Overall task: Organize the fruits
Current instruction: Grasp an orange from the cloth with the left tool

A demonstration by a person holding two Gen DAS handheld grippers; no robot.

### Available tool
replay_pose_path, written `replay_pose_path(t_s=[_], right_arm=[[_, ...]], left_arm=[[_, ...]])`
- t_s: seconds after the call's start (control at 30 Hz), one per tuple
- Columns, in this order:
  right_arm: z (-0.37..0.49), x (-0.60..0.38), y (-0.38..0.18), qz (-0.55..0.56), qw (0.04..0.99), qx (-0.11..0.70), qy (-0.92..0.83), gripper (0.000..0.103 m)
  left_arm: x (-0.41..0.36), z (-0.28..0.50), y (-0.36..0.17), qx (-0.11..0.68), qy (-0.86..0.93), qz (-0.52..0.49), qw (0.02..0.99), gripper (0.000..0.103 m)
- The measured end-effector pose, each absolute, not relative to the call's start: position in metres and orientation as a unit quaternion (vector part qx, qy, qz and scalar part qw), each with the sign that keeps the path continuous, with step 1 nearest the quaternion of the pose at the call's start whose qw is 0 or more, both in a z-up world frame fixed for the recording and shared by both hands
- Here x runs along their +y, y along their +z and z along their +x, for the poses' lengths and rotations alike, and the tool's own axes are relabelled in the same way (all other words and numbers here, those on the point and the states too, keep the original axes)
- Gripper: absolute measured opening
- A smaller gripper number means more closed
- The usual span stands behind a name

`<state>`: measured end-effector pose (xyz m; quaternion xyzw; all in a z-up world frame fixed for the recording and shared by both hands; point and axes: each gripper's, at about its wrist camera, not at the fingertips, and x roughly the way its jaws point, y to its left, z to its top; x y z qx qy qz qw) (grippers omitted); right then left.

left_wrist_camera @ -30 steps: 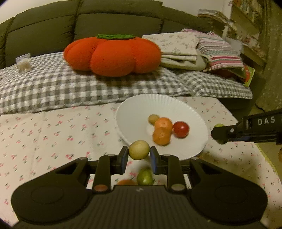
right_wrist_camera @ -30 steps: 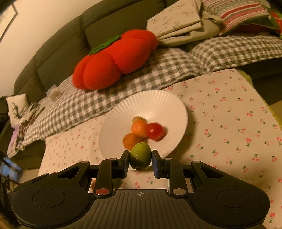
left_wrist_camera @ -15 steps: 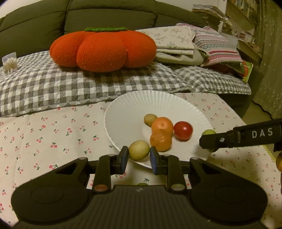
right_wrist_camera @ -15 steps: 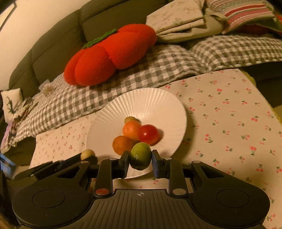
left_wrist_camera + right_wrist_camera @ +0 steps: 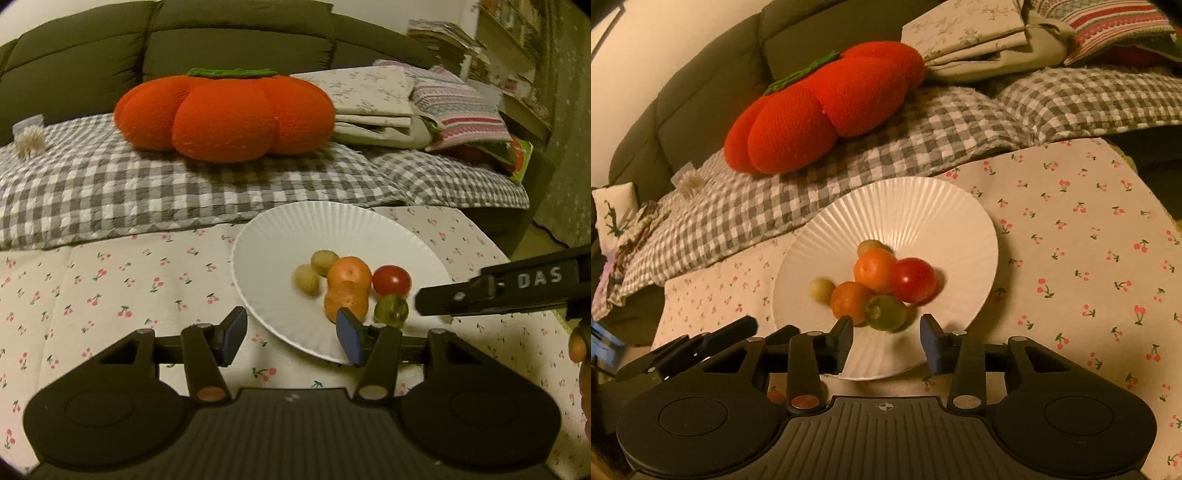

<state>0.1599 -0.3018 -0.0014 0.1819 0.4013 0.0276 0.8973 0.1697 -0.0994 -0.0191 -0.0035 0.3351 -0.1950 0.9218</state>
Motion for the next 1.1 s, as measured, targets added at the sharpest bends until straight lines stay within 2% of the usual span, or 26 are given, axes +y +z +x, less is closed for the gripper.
replay_pose_path(t_s=[0.57,0.67,1.1], right_arm=[[0.138,-0.309,0.018,0.184,0.902,0.391,0.02,0.04],[0.133,-0.305,0.02,0.175,0.903,0.391,0.023,0.044],[0.118,-0.281,0.017,0.144,0.899,0.409,0.057,0.051]], left_arm=[[-0.065,0.156,-0.012,0.372,-0.167,-0.054,0.911,0.053],[-0.058,0.149,-0.017,0.388,-0.161,-0.055,0.906,0.052],[-0.047,0.13,-0.029,0.416,-0.15,-0.067,0.894,0.053]])
